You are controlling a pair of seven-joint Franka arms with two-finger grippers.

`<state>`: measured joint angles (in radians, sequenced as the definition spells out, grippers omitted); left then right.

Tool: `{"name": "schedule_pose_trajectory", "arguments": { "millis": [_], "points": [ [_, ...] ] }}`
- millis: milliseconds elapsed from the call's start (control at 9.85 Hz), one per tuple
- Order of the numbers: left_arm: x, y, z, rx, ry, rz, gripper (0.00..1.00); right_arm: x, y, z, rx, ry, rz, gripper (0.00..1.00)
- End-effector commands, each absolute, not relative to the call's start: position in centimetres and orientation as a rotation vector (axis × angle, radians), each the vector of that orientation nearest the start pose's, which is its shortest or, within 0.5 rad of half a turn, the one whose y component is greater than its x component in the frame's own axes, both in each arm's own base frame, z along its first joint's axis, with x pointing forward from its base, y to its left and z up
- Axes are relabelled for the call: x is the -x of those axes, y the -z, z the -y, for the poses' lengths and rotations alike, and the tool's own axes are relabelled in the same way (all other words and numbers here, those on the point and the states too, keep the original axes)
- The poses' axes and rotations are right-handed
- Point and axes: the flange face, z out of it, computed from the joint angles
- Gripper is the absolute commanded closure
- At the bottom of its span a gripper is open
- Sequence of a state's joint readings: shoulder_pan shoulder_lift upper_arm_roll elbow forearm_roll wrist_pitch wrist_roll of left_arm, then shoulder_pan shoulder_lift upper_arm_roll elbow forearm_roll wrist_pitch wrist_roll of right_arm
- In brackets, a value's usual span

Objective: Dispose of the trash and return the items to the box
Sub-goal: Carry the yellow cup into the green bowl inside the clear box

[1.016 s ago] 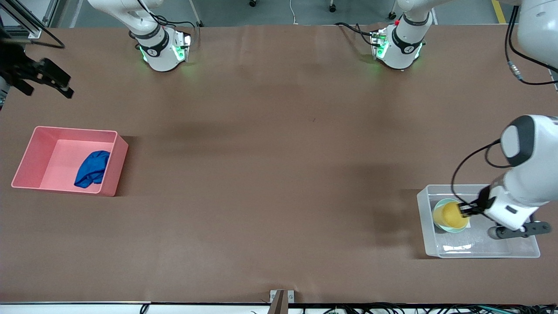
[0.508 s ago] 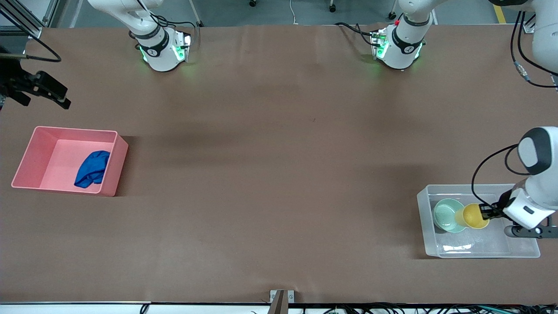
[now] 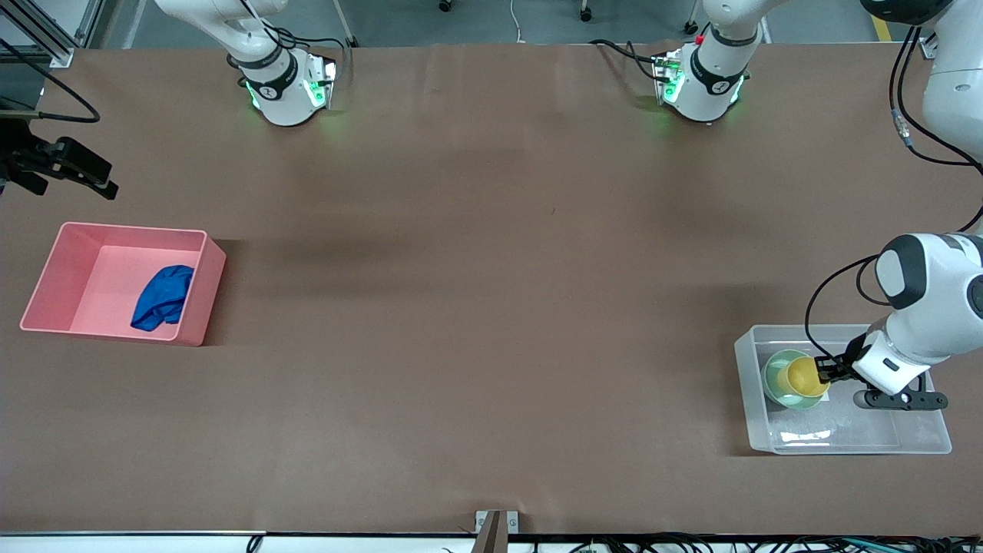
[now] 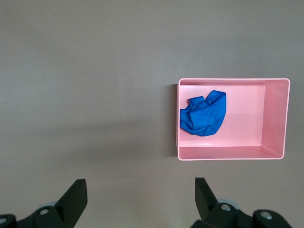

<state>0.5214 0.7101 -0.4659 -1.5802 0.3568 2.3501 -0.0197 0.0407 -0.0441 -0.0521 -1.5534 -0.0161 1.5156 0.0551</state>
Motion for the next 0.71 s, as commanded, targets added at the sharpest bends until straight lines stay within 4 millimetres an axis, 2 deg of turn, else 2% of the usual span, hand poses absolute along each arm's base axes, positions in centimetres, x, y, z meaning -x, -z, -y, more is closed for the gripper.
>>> {"name": "schedule_pose_trajectory", "arguments": {
  "millis": [0,102,406,609],
  "points": [
    [-70.2,-25.4,-9.4,3.148,0.232,-0.093,0.22,-53.8,-64.9,1.7,3.136,-0.007,-0.081,0.0],
    [-70.5,-26.5,-9.6,3.139,0.256,-0.101,0.0,-53.8,-64.9,1.6,3.134,-0.007,-0.081,0.0],
    [-70.4,-32.5,-8.1,3.102,0.265,-0.126,0.0,-53.8,-64.8,1.6,3.134,-0.012,-0.084,0.0],
    [-69.3,-36.6,-6.9,3.083,0.182,-0.136,0.0,-53.8,-64.8,1.6,3.133,-0.014,-0.081,0.0]
  ]
}}
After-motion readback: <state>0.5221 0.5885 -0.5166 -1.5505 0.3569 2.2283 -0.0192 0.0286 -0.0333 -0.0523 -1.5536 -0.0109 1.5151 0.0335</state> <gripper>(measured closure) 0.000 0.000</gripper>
